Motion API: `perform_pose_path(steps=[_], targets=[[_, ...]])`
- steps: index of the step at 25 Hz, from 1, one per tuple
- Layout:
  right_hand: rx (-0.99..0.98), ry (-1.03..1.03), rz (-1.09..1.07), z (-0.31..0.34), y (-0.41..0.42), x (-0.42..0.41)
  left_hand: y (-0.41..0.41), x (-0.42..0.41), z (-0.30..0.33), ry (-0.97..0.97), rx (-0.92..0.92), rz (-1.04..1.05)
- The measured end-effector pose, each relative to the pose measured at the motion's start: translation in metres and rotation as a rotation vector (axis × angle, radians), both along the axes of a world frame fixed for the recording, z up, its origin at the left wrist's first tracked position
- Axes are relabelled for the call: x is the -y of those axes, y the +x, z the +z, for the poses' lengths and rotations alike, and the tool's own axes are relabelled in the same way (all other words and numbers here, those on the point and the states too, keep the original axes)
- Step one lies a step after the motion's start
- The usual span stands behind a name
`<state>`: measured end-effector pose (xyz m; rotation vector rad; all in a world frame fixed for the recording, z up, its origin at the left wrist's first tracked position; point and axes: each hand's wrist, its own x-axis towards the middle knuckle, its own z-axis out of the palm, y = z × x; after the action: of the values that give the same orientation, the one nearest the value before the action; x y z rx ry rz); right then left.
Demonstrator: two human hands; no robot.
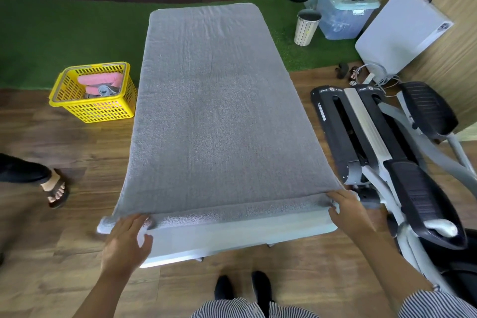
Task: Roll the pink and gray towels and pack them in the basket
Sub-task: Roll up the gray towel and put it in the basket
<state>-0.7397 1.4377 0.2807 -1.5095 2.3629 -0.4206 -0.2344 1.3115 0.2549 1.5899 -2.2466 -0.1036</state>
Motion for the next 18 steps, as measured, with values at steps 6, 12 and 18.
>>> perform_pose_path(steps=[6, 12, 18], targets=[[0.019, 0.016, 0.019, 0.003, 0.000, 0.005, 0.001, 0.001, 0.003, 0.091, 0.144, 0.039], [-0.026, 0.051, 0.094, -0.003, -0.002, -0.006, 0.030, -0.011, 0.000, 0.178, 0.257, -0.079], [-0.184, 0.045, 0.078, 0.012, 0.008, 0.000, 0.020, 0.004, 0.011, 0.154, 0.134, -0.032]])
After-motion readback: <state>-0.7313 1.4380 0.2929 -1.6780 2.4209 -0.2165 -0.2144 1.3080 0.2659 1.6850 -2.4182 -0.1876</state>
